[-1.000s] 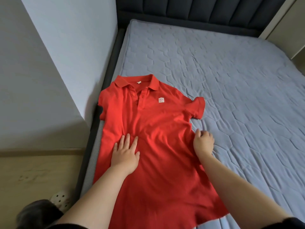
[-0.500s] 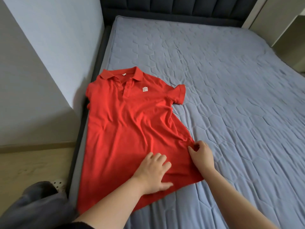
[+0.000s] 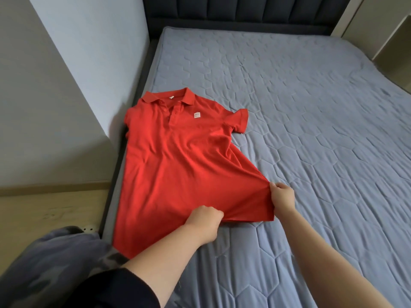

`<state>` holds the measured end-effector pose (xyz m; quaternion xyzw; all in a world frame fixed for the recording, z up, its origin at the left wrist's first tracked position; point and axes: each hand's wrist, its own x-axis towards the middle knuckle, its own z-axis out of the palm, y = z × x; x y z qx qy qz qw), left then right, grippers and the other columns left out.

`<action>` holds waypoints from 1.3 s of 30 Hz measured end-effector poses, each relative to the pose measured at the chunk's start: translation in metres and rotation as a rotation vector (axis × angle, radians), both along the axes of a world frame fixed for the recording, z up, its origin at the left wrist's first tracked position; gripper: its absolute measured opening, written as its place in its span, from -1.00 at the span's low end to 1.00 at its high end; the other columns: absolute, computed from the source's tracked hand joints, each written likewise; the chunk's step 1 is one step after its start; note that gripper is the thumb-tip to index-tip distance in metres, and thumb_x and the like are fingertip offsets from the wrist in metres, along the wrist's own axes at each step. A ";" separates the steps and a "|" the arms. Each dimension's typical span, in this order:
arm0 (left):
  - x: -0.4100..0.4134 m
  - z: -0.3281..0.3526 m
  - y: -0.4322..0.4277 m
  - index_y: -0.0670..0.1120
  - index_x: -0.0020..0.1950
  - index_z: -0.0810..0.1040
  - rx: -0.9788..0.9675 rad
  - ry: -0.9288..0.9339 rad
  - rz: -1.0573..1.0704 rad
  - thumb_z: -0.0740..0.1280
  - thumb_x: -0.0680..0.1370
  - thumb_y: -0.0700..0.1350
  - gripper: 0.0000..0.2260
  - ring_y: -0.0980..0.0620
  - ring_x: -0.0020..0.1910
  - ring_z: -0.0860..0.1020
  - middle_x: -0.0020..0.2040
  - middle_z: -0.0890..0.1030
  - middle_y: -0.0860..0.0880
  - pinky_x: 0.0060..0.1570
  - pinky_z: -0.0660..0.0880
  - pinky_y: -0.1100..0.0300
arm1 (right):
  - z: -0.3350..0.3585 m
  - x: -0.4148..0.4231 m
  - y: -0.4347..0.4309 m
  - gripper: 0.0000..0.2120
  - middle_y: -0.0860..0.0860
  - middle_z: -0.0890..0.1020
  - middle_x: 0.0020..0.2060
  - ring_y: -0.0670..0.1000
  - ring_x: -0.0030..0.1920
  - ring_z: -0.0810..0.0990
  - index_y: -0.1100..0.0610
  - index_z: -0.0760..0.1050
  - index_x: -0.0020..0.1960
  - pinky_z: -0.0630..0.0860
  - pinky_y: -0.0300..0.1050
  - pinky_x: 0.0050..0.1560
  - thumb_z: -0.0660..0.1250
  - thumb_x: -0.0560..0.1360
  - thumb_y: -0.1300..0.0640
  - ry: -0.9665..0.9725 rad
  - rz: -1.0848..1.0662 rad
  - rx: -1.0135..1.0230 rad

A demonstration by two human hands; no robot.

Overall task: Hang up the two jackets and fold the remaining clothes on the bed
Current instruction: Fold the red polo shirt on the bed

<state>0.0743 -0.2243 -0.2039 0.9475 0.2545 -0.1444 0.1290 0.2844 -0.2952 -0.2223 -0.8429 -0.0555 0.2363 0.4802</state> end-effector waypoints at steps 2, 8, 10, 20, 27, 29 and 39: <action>0.003 0.008 0.006 -0.09 -0.05 0.54 -0.157 0.017 0.096 0.20 0.40 -0.31 -0.78 -0.19 0.02 0.55 0.00 0.60 -0.15 -0.13 0.43 0.12 | 0.007 -0.001 -0.001 -0.74 0.10 0.39 -0.42 0.03 -0.41 0.34 0.26 0.41 -0.27 0.22 -0.13 -0.42 0.20 0.58 0.21 0.070 0.020 -0.074; 0.021 0.013 -0.014 -0.07 -0.23 0.52 -0.493 0.129 0.045 0.18 0.41 -0.31 -0.82 -0.12 -0.23 0.55 -0.30 0.56 -0.11 -0.34 0.35 0.24 | 0.015 0.004 -0.024 -0.72 0.23 0.55 0.17 0.23 0.18 0.52 0.30 0.45 0.20 0.45 -0.02 0.05 0.14 0.53 0.28 -0.227 0.283 -0.661; 0.028 0.005 -0.032 -0.10 -0.14 0.58 -0.552 0.182 -0.030 0.23 0.43 -0.28 -0.84 -0.07 -0.21 0.56 -0.12 0.63 -0.15 -0.31 0.42 0.25 | 0.016 0.005 -0.034 -0.68 0.18 0.54 0.20 0.20 0.20 0.52 0.23 0.45 0.24 0.46 0.02 0.10 0.13 0.52 0.28 -0.261 0.336 -0.840; -0.003 -0.004 0.022 -0.03 -0.08 0.61 -0.427 -0.288 0.481 0.18 0.48 -0.22 -0.78 -0.02 -0.25 0.61 -0.18 0.64 -0.04 -0.30 0.45 0.29 | -0.012 -0.057 -0.003 -0.55 0.24 0.53 0.10 0.27 0.12 0.48 0.30 0.46 0.20 0.38 0.13 0.15 0.22 0.31 0.36 -0.903 0.596 -0.329; -0.106 -0.021 0.092 -0.16 0.24 0.47 0.012 -0.419 1.114 0.40 0.46 -0.10 -0.63 -0.22 0.17 0.46 0.16 0.52 -0.21 0.11 0.39 -0.03 | -0.021 -0.115 0.048 -0.48 0.22 0.32 0.42 0.18 0.45 0.24 0.25 0.36 0.38 0.08 0.10 0.46 0.22 0.42 0.32 -0.909 0.935 -0.267; -0.110 -0.023 0.096 -0.17 0.27 0.44 -0.192 -0.416 1.143 0.38 0.50 -0.01 -0.59 -0.19 0.16 0.50 0.18 0.54 -0.19 0.10 0.42 0.02 | -0.024 -0.125 0.066 -0.49 0.14 0.18 0.49 0.09 0.51 0.08 0.19 0.23 0.46 -0.06 0.01 0.49 0.15 0.51 0.22 -0.867 0.968 -0.282; -0.145 -0.034 0.084 -0.21 0.17 0.46 -0.843 -0.262 1.297 0.28 0.59 -0.09 -0.77 -0.10 -0.09 0.54 -0.02 0.56 -0.14 -0.16 0.48 0.11 | -0.037 -0.149 0.107 -0.48 0.06 0.04 0.53 0.04 0.52 -0.03 0.11 0.03 0.52 -0.06 0.15 0.46 0.00 0.60 -0.01 -0.709 0.912 -0.526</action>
